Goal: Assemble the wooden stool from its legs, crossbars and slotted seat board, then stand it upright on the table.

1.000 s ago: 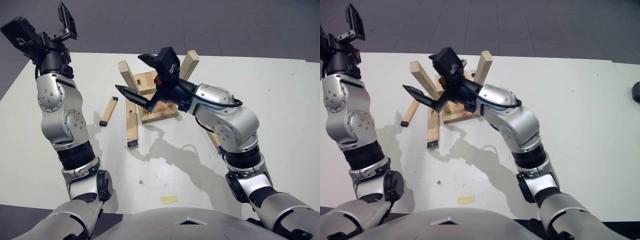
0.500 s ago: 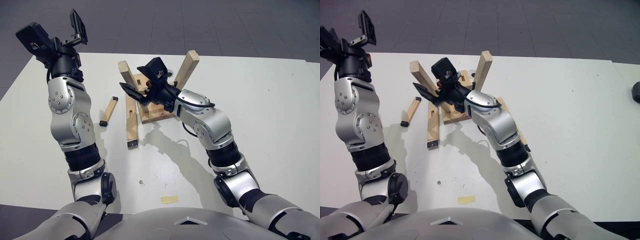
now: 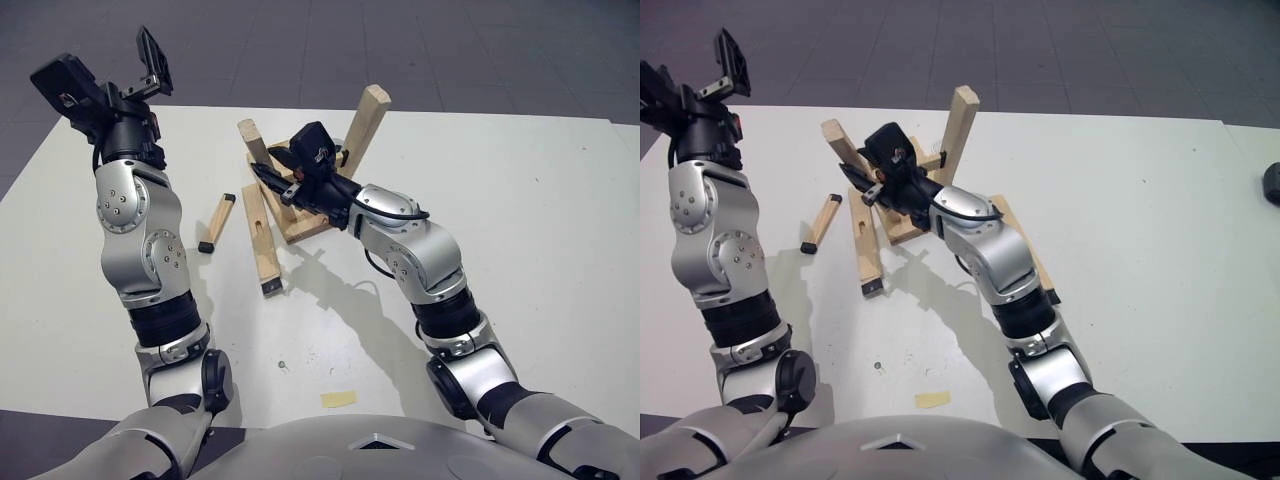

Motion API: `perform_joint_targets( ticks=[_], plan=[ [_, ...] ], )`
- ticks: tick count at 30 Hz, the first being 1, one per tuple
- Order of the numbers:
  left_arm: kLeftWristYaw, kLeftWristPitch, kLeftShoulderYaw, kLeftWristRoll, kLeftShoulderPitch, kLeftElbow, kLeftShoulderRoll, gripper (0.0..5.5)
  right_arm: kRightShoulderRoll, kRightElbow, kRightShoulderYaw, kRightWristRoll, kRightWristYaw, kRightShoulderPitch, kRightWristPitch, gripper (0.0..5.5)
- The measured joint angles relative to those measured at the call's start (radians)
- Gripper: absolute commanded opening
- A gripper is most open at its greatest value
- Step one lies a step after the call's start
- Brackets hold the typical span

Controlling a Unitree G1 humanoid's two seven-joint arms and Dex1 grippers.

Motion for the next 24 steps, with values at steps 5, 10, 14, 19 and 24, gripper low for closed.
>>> perform_joint_targets(
  ticks=[5,10,14,19,24],
  plan=[
    [0.000,0.001,0.000,0.000,0.001,0.000,0.000,5.40,-0.017,0.000,-0.013,0.003,0.025,0.000,0.001,1.09],
    [0.000,0.004,0.000,0.000,0.001,0.000,0.001,5.40,-0.085,0.000,-0.044,0.032,0.122,-0.004,-0.006,1.04],
    [0.000,0.006,0.000,0.000,0.001,0.002,0.002,5.40,-0.192,0.030,-0.051,0.034,0.251,-0.035,-0.058,1.00],
    [0.000,0.014,-0.002,0.000,0.001,0.002,0.002,5.40,-0.354,0.098,-0.059,0.031,0.450,-0.087,-0.165,0.97],
    [0.000,0.020,-0.003,0.000,0.001,0.003,0.003,5.40,-0.501,0.177,-0.088,0.032,0.616,-0.121,-0.257,0.97]
  ],
)
